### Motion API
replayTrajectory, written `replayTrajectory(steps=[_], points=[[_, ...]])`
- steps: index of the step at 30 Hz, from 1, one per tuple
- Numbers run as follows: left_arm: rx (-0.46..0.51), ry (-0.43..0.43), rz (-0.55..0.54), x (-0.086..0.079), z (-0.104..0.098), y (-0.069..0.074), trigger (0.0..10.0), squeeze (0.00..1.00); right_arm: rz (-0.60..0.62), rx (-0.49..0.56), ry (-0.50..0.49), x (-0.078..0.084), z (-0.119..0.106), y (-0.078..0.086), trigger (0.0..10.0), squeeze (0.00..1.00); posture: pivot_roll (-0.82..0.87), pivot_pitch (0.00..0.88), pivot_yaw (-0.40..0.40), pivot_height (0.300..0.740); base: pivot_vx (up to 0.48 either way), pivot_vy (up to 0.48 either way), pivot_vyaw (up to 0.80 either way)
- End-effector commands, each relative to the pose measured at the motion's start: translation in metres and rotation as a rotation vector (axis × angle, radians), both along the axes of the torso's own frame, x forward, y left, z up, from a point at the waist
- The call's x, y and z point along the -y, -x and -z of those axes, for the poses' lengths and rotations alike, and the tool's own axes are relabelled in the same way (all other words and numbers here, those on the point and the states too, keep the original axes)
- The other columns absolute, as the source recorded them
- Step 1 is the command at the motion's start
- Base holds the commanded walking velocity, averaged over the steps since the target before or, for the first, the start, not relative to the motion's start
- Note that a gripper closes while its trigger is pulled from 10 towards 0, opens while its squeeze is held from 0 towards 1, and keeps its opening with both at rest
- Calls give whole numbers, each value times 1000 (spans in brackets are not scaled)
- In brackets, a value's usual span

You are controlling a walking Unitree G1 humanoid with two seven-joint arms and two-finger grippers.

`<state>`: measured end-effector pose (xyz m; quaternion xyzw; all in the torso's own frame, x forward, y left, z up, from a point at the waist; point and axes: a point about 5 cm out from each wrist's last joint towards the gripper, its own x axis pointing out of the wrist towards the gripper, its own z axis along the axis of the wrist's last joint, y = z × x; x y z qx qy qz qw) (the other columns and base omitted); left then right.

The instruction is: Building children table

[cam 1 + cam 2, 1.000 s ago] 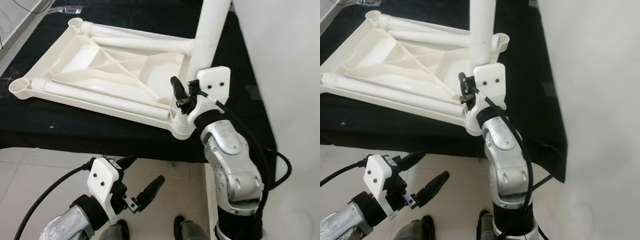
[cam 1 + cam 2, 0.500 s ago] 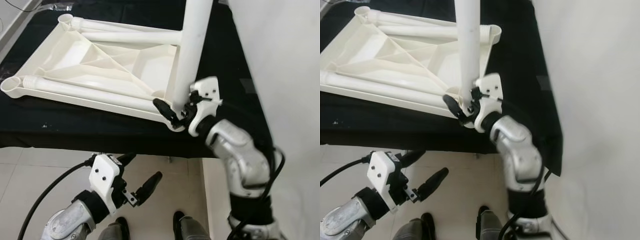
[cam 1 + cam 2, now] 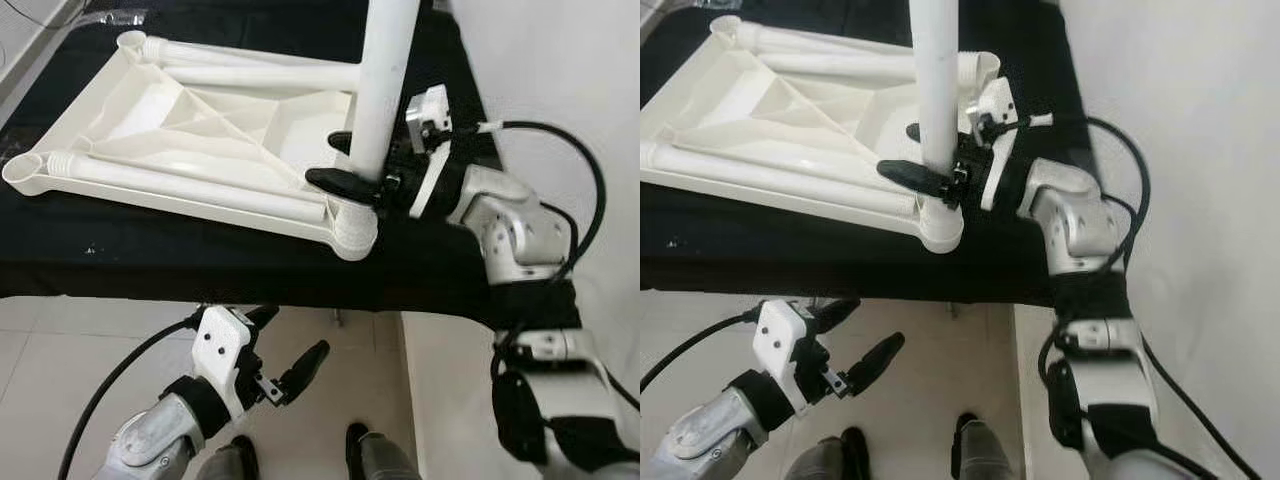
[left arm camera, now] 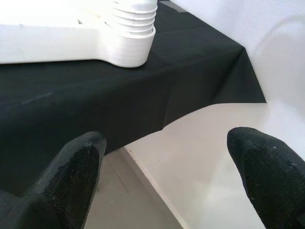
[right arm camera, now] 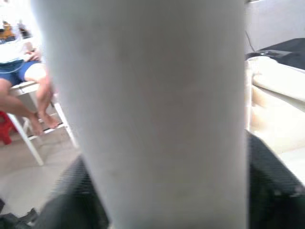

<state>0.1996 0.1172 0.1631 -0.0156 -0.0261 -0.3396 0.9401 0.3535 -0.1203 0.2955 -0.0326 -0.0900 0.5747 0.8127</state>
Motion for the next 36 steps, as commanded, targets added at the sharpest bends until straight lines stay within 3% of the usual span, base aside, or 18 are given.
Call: replayTrajectory(steps=[1,8,11,13,15,16,18,19,20,22,24,27,29,30,31,34,35,36], points=[[-18,12,0,0,4,2,10000,0,-82,-2,57,-10,5,0,0,0,6,257,-25,740,0,0,0],[-19,17,2,0,5,1,10000,0,-124,-4,68,-5,3,-1,0,0,-2,260,-19,740,0,0,0],[-19,20,5,0,6,0,10000,0,-61,19,63,-2,3,-6,0,0,-19,261,-19,740,0,0,0],[-19,23,6,1,6,0,10000,0,124,30,41,1,11,-11,0,0,-19,261,-19,740,0,0,0],[-19,23,6,1,6,0,10000,0,124,30,41,1,11,-11,0,0,-19,261,-19,740,0,0,0],[-18,24,5,0,6,-1,10000,0,307,0,20,1,22,-12,0,0,-23,269,-30,740,0,0,0],[-18,24,5,0,6,-1,10000,0,307,0,20,1,22,-12,0,0,-23,269,-30,740,0,0,0],[-16,23,3,-1,6,-1,10000,0,640,-25,44,3,40,-12,0,0,-22,278,-26,740,0,0,0],[-16,23,3,-1,6,-1,10000,0,640,-25,44,3,40,-12,0,0,-22,278,-26,740,0,0,0],[-13,20,-1,-3,5,-3,10000,0,990,-104,26,-6,73,22,0,0,-38,283,-14,740,0,0,0],[-13,20,-1,-3,5,-3,10000,0,990,-104,26,-6,73,22,0,0,-38,283,-14,740,0,0,0],[-12,18,0,-4,6,-6,10000,0,1002,-118,8,-27,80,36,0,0,-41,268,-11,740,0,0,0],[-12,16,0,-3,7,-7,10000,0,974,-105,3,-35,78,34,824,0,-34,260,-18,740,0,0,0],[-9,14,-4,-3,7,-8,10000,0,948,-97,-4,-41,76,31,6549,0,-33,258,-20,740,0,0,0],[-6,14,-9,-4,7,-9,10000,0,921,-84,-31,-43,72,28,10000,0,-33,259,-26,740,0,0,0],[-1,15,-17,-4,7,-10,10000,0,868,-70,-69,-45,64,27,10000,0,-36,260,-30,740,0,0,0],[0,16,-19,-4,7,-11,10000,0,824,-70,-90,-46,61,27,10000,761,-35,259,-32,740,0,0,0],[0,16,-19,-4,7,-11,10000,0,824,-70,-90,-46,61,27,10000,761,-35,259,-32,740,0,0,0]])
